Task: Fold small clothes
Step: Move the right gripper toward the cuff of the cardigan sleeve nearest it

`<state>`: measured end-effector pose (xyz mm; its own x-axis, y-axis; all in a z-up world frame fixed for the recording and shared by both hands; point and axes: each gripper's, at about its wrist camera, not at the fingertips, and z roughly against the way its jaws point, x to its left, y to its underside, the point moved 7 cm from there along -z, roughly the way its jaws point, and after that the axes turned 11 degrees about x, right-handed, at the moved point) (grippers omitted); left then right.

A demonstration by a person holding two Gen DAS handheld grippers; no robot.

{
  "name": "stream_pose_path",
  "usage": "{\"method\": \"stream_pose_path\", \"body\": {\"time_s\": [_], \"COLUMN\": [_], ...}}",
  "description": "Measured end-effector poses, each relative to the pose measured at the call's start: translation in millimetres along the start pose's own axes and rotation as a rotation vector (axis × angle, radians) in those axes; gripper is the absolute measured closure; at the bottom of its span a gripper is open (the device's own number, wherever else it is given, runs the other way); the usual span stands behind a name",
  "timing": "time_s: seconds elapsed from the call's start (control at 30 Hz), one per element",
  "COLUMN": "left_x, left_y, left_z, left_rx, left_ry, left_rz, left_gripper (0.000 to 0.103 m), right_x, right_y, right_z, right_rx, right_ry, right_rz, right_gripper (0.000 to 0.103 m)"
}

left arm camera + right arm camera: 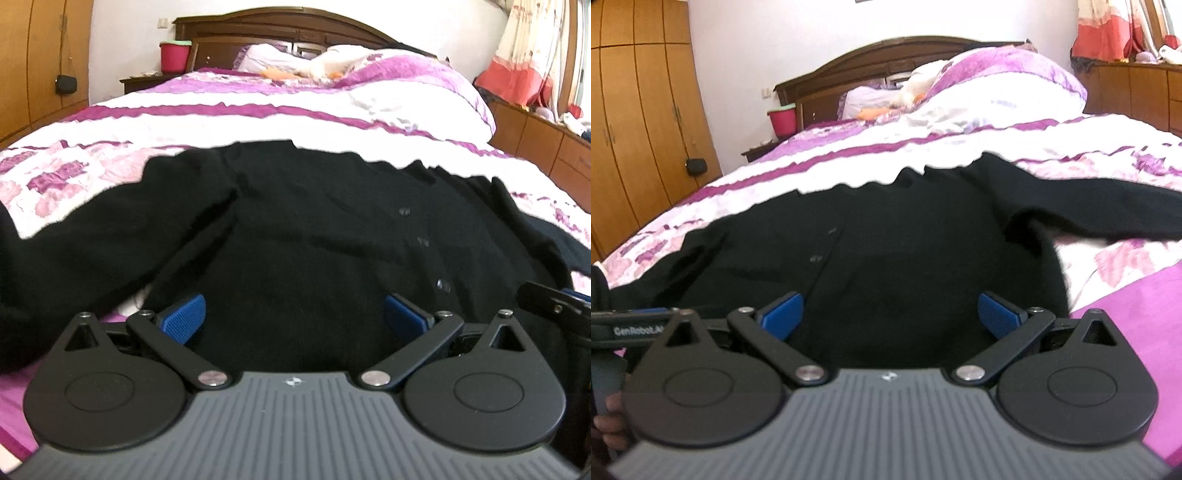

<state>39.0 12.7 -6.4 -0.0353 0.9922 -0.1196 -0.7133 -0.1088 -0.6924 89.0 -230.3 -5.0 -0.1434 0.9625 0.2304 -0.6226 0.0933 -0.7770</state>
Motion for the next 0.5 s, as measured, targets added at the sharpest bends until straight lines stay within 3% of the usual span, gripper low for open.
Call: {"method": "stream_pose_path", "body": {"time_s": [0.2,0.5], "left_x": [-5.0,-13.4], "left_y": [-3.8,-1.1], "left_z": [13.3,11.6], "left_rx": [-0.014,0.050], "left_ry": [-0.002,-0.004], "left_rz": [-0.019,-0.050], "left_gripper": [0.000,0.000], "right_x": [-37.0,-97.7], "right_y": [-11.5,-23.1], "right_z": [12.4,19.8], "right_rx": [-0.017,-0.004], "right_ry": [0.063,0.141], "right_rz": [-0.020,-0.078], "right_gripper": [0.000,0.000]}}
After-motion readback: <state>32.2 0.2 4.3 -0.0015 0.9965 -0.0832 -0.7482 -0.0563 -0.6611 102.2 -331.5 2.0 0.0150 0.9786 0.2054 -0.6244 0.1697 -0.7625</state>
